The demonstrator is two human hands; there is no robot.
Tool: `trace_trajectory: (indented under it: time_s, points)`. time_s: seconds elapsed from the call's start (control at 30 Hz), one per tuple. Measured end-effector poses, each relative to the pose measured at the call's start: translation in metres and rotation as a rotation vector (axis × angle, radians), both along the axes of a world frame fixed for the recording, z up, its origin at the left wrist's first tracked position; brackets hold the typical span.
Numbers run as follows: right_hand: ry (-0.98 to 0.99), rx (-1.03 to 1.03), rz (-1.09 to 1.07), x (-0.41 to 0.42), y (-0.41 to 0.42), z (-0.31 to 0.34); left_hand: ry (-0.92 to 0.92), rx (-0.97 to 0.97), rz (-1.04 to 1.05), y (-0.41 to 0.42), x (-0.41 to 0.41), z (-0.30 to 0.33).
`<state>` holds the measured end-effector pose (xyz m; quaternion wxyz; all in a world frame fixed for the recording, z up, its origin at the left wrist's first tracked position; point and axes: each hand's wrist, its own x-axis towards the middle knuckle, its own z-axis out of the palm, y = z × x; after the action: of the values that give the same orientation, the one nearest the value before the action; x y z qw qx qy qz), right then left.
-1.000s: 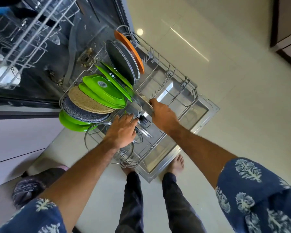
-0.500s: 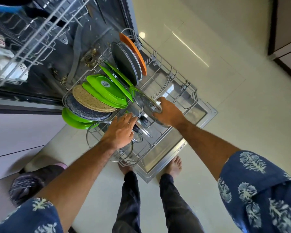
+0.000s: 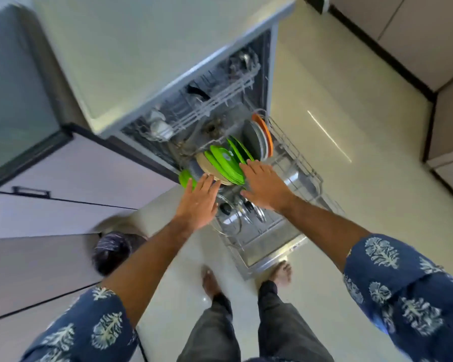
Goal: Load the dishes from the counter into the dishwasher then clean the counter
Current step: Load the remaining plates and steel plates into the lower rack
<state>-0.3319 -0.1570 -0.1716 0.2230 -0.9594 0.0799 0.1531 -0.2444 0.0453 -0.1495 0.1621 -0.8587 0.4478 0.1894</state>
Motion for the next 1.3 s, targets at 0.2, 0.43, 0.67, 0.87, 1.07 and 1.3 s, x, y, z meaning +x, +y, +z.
trace_trajectory:
  time_s: [0.2,0.43,0.67,0.87,1.07,1.3]
  points:
    - [-0.162,-0.115,0.239,0.062,0.086,0.094,-0.060,-0.129,0.131,0.092,0.040,0.091]
    - [-0.278,-0.228,0.342,0.140,0.208,0.170,-0.128,-0.241,0.306,0.241,0.100,0.159]
    - [-0.409,-0.255,0.486,0.242,0.346,0.239,-0.282,-0.322,0.494,0.431,0.161,0.219]
    - [-0.467,-0.162,0.525,0.326,0.422,0.270,-0.312,-0.368,0.666,0.516,0.222,0.233]
    - [-0.340,-0.008,0.483,0.433,0.455,0.251,-0.285,-0.344,0.750,0.537,0.292,0.207]
    - [-0.051,0.438,0.159,0.585,0.485,0.227,-0.216,-0.333,0.934,0.557,0.375,0.153]
